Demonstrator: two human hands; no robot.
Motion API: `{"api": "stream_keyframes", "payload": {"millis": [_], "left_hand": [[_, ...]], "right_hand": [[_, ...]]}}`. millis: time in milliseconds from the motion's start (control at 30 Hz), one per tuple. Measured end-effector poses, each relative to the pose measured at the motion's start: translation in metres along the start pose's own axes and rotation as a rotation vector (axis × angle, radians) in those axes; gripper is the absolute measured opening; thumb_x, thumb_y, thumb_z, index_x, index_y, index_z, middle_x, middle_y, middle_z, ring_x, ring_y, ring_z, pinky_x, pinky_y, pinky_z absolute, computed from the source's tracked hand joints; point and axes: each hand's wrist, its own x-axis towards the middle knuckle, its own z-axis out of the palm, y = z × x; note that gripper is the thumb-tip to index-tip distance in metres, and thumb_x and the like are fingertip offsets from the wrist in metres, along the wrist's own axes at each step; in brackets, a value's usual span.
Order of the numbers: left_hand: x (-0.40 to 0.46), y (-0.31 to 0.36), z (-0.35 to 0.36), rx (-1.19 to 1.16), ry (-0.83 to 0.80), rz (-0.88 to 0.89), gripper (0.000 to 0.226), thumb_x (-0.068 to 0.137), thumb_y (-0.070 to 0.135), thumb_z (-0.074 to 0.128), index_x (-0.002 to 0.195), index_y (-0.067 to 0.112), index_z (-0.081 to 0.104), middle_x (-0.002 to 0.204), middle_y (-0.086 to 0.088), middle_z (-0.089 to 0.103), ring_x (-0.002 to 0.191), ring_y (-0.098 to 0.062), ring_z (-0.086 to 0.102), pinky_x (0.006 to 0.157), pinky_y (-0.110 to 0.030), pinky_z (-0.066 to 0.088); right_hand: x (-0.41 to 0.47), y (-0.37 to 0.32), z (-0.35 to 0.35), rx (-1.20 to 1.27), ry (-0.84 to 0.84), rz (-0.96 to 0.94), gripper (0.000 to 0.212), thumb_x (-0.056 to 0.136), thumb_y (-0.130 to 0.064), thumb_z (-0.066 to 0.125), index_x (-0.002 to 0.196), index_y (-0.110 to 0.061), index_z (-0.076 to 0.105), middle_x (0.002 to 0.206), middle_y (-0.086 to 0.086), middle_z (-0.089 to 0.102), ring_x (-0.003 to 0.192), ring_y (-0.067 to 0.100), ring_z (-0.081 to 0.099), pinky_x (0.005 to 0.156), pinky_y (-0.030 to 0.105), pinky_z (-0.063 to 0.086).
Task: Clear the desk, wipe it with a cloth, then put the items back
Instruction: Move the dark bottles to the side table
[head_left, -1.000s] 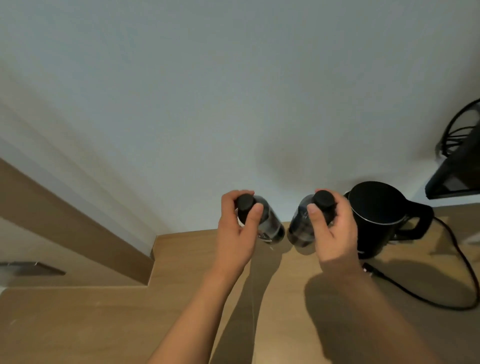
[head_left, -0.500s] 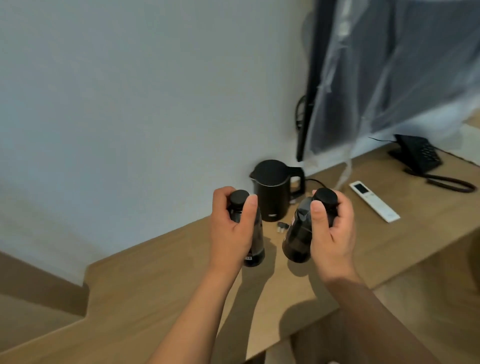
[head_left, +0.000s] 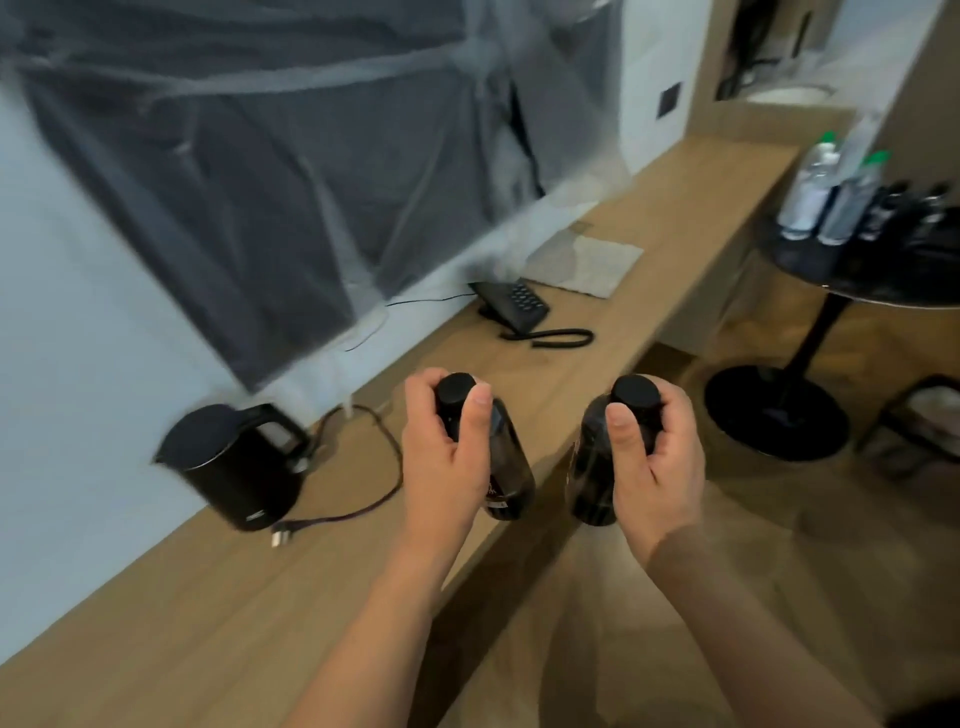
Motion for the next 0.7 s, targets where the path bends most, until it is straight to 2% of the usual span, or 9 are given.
{"api": "stream_keyframes", "payload": {"millis": [100,233,367,433,500,600,700], "left_hand": [[0.004,0.012,0.068,-0.042,-0.111,-0.004,0.027,0.096,0.051,0.051,0.109,0.028,0.048,0.097,-0.006,0.065,0.086,-0.012,0.061,0.073,-0.017,0.049],[0.014,0.024,0.145,-0.042,-0.191,0.011,0.031,0.096,0.054,0.051,0.111,0.027,0.049,0.099,-0.002,0.065,0.092,-0.016,0.063,0.079,-0.031,0.053],[0.025,0.031,0.216,-0.076,-0.272,0.065,0.016,0.098,0.049,0.051,0.107,0.036,0.048,0.096,0.002,0.064,0.087,-0.013,0.062,0.074,-0.024,0.05],[0.034,0.028,0.252,-0.096,-0.306,0.069,0.013,0.098,0.05,0.051,0.105,0.04,0.047,0.096,0.005,0.065,0.088,-0.011,0.063,0.073,-0.018,0.049],[0.047,0.022,0.289,-0.114,-0.332,0.067,0.02,0.097,0.052,0.05,0.108,0.035,0.048,0.097,0.005,0.066,0.09,-0.012,0.064,0.075,-0.016,0.048],[0.069,0.012,0.346,-0.138,-0.369,0.082,0.025,0.097,0.051,0.05,0.11,0.029,0.048,0.097,0.005,0.065,0.089,-0.015,0.065,0.074,-0.02,0.05],[0.099,0.003,0.403,-0.162,-0.394,0.1,0.025,0.098,0.045,0.051,0.111,0.023,0.049,0.096,0.01,0.061,0.088,-0.009,0.063,0.073,-0.012,0.047]], "right_hand": [[0.027,0.019,-0.055,-0.017,0.078,0.018,0.035,0.089,-0.059,0.049,0.115,-0.035,0.05,0.107,-0.015,0.057,0.101,0.006,0.057,0.088,0.023,0.046],[0.056,0.038,-0.116,-0.059,0.141,0.02,0.03,0.092,-0.052,0.049,0.115,-0.033,0.05,0.107,-0.017,0.057,0.1,0.003,0.057,0.086,0.016,0.045],[0.089,0.066,-0.164,-0.148,0.198,0.033,0.035,0.093,-0.053,0.045,0.116,-0.028,0.049,0.108,-0.023,0.053,0.102,-0.007,0.052,0.085,0.004,0.037],[0.106,0.082,-0.184,-0.163,0.214,0.046,0.027,0.093,-0.053,0.045,0.114,-0.037,0.048,0.107,-0.026,0.053,0.102,-0.006,0.052,0.084,0.005,0.037],[0.13,0.099,-0.203,-0.167,0.224,0.079,0.019,0.092,-0.057,0.046,0.11,-0.051,0.045,0.107,-0.029,0.053,0.103,-0.004,0.054,0.085,0.009,0.039],[0.176,0.127,-0.226,-0.193,0.241,0.084,0.016,0.092,-0.059,0.047,0.108,-0.06,0.044,0.107,-0.027,0.054,0.104,0.0,0.055,0.086,0.016,0.042],[0.231,0.153,-0.248,-0.234,0.246,0.066,0.016,0.093,-0.056,0.046,0.109,-0.055,0.043,0.106,-0.024,0.054,0.103,-0.001,0.054,0.086,0.013,0.04]]}}
